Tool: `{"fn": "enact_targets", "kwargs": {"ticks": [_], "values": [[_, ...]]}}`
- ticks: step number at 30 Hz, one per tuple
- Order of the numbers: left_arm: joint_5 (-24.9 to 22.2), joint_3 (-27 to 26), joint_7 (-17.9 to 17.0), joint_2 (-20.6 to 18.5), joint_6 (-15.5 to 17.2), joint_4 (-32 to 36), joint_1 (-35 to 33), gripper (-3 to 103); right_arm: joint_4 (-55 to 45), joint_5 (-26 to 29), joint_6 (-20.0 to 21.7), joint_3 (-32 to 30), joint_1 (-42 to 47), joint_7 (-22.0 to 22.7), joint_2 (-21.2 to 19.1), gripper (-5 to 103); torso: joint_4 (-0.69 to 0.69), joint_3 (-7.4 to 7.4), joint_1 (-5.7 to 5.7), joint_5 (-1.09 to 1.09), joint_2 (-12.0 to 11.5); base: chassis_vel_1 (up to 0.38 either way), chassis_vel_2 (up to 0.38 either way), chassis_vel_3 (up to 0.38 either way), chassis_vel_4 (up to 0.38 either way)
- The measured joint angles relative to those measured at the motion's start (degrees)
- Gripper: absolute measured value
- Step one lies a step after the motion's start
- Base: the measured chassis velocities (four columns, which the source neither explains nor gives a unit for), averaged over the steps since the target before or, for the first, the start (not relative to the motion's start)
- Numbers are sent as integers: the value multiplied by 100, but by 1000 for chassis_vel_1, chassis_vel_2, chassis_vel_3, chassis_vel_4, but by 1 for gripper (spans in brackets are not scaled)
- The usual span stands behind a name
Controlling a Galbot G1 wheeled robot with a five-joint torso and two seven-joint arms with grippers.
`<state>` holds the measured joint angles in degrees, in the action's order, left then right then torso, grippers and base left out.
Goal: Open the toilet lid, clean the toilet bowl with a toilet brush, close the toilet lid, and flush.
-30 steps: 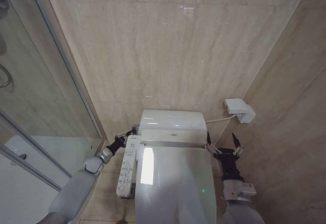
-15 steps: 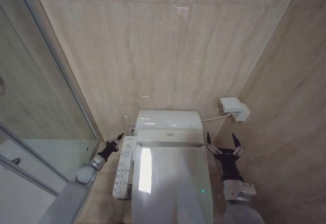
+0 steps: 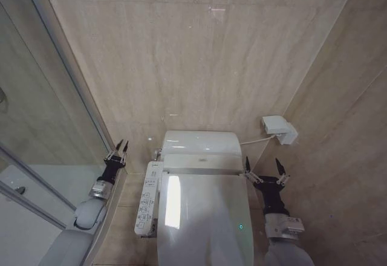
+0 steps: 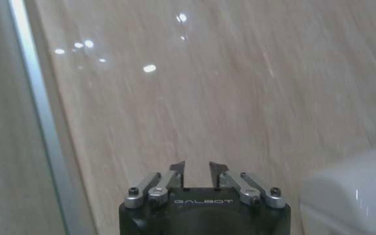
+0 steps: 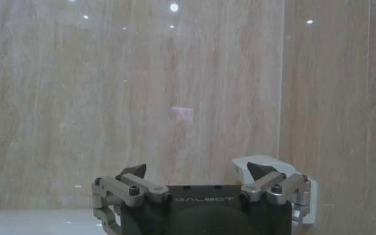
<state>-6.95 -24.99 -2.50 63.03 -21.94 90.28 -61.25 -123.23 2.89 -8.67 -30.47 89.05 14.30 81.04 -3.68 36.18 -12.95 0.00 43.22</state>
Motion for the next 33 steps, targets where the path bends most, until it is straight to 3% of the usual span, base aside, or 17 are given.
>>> {"fn": "enact_targets", "kwargs": {"ticks": [1, 2, 8, 9, 16, 17, 23, 24, 33], "values": [[-22, -42, -23, 9, 71, 136, -84, 11, 0, 0, 0, -1, 0, 1, 0, 100, -1, 0, 0, 1, 0, 0, 0, 0, 0], [-119, -194, -89, 57, 287, 600, -408, 37, 0, 0, 0, 0, -1, 1, 0, 100, 1, 0, 0, 0, 0, 0, 0, 0, 0], [-278, -757, -272, 285, 635, 1711, -1333, 37, 0, 0, 0, -1, 0, 0, 0, 100, 1, 0, 1, 0, 1, 0, 0, 0, 0], [-281, -837, -289, 319, 643, 1835, -1460, 64, 0, 0, 0, 0, 0, 0, 0, 100, 2, 0, 1, -1, 1, 0, 0, 0, 0], [-351, -1245, -503, 564, 701, 2486, -2089, 64, 0, 0, 0, 0, 0, 0, 0, 100, 0, 0, 0, 0, 1, 0, 0, 0, 0], [-399, -1262, -578, 610, 755, 2594, -2185, 91, 0, 0, 0, 0, 0, 0, 0, 100, 0, 0, 0, 0, 1, 0, 0, 0, 0], [-430, -1259, -723, 798, 841, 2931, -2562, 91, 0, 0, 0, 0, 0, 0, 0, 100, 0, 0, 0, 0, 1, 0, 0, 0, 0], [-420, -1247, -701, 832, 810, 2991, -2640, 100, 0, 0, 0, 0, 0, 0, 0, 100, 1, 0, 0, 0, 1, 0, 0, 0, 0], [-453, -1030, -606, 880, 539, 3155, -2974, 100, 0, 0, 0, 0, 0, 0, 0, 100, 0, 0, 0, 0, 1, 0, 0, 0, 0]]}}
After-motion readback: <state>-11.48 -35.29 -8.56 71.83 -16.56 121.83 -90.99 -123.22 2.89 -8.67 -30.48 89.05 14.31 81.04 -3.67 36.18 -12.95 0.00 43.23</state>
